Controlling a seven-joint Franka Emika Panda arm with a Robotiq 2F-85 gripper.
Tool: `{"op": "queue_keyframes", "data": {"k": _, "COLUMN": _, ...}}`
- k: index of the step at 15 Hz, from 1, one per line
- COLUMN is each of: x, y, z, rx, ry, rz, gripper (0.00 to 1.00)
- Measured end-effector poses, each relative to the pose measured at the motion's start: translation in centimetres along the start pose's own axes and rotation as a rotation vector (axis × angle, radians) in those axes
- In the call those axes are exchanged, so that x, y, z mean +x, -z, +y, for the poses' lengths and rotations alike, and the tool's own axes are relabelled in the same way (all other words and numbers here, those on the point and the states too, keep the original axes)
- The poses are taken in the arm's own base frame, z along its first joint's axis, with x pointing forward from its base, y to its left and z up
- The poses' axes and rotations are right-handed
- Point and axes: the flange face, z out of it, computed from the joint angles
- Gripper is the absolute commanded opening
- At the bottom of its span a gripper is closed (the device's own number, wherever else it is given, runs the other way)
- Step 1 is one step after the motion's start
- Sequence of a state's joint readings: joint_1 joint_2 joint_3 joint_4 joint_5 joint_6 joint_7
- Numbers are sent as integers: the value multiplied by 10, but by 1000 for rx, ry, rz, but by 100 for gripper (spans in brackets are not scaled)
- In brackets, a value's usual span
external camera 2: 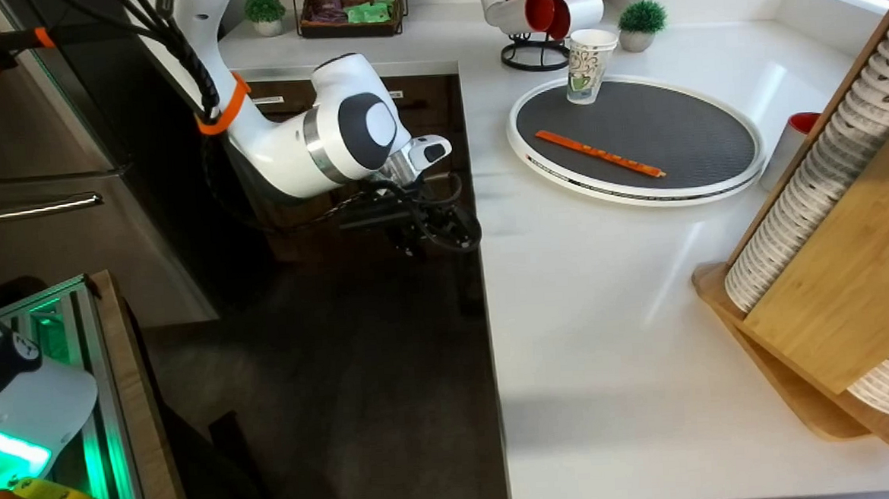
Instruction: Open the drawer
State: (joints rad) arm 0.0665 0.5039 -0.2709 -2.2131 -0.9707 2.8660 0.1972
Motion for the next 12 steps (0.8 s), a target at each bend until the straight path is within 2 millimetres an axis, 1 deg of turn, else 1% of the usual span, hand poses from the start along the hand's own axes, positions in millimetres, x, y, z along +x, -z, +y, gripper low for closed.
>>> {"op": "queue_keyframes", "data": {"k": 2, "x": -1, "y": -10, "z": -4, "rx": 5, "ry": 6, "rz": -13, "gripper": 100}}
{"op": "queue_keyframes", "data": {"k": 6, "x": 1, "y": -24, "z": -6, "rx": -12, "ry": 35, "rz": -30, "gripper": 100}}
{"op": "queue_keyframes", "data": {"k": 12, "x": 4, "y": -49, "z": -19, "rx": -20, "ry": 102, "rz": -46, "gripper": 100}}
